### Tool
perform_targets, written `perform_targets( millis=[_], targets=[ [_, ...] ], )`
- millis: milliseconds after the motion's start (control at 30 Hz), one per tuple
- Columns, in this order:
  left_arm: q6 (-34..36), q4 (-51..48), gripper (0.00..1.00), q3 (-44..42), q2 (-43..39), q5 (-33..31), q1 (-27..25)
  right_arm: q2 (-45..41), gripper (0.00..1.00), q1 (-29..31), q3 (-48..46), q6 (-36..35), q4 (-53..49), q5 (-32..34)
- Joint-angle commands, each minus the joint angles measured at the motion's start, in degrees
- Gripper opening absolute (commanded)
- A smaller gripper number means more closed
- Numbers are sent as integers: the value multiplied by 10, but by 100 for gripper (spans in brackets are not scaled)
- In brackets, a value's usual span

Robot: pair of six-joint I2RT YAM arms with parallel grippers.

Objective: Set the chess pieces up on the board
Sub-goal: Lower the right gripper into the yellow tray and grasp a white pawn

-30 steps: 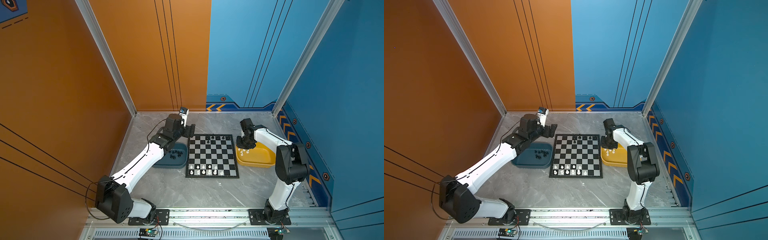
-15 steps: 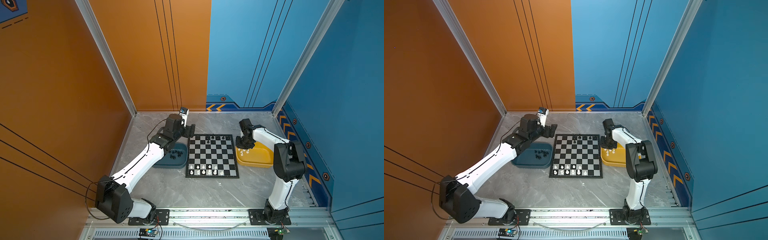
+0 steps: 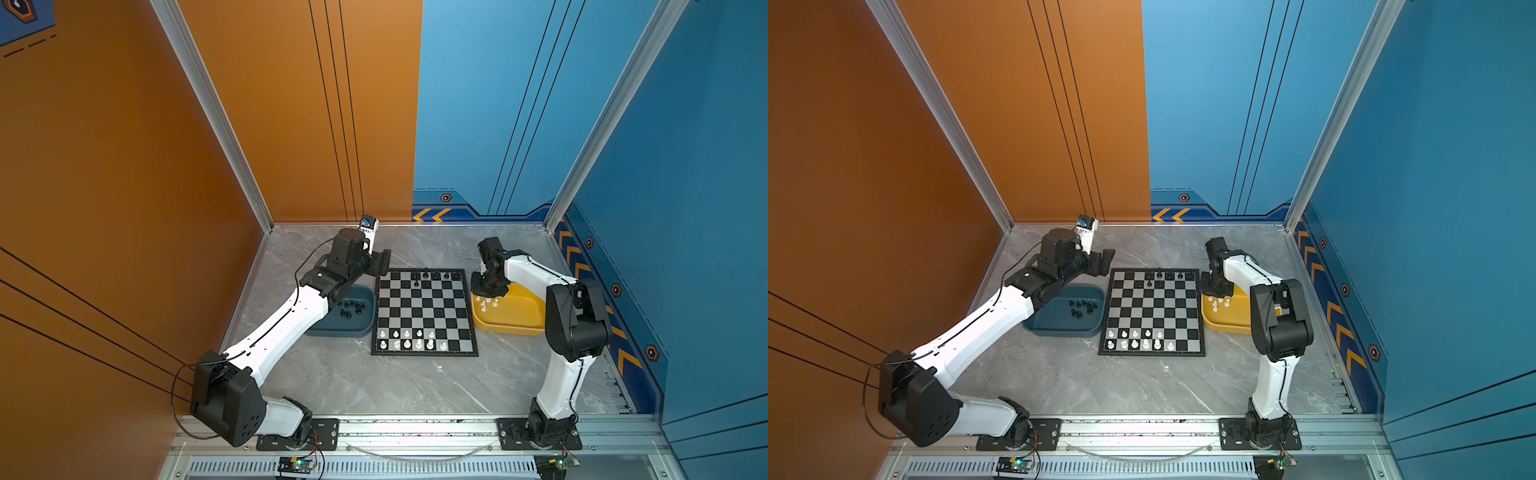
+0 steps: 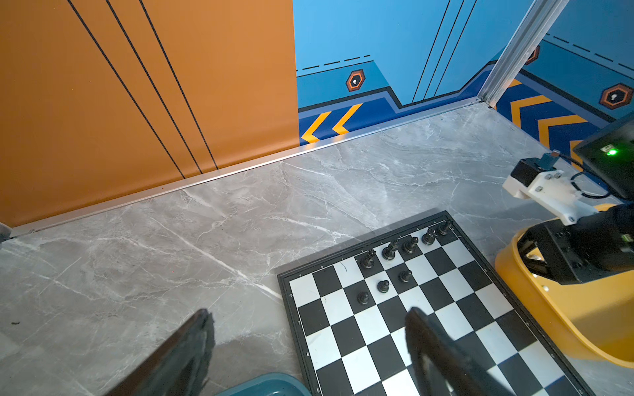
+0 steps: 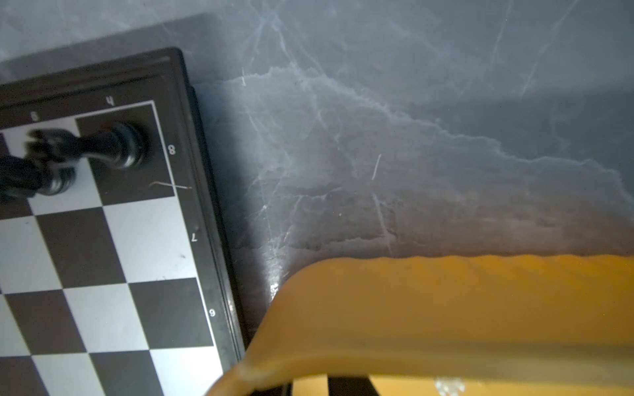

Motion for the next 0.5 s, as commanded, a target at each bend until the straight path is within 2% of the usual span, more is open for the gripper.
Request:
perform_targets(
  millis=[0, 133, 467],
  targets=[
    [10, -6, 89, 19, -16, -13, -7, 13, 20, -2, 13, -4, 2, -7],
    [10, -6, 89, 19, -18, -15, -7, 17, 16, -3, 14, -3, 4, -10],
    [11, -6, 89, 15, -22, -15, -8, 22, 16, -3, 15, -2, 5, -13]
  ],
)
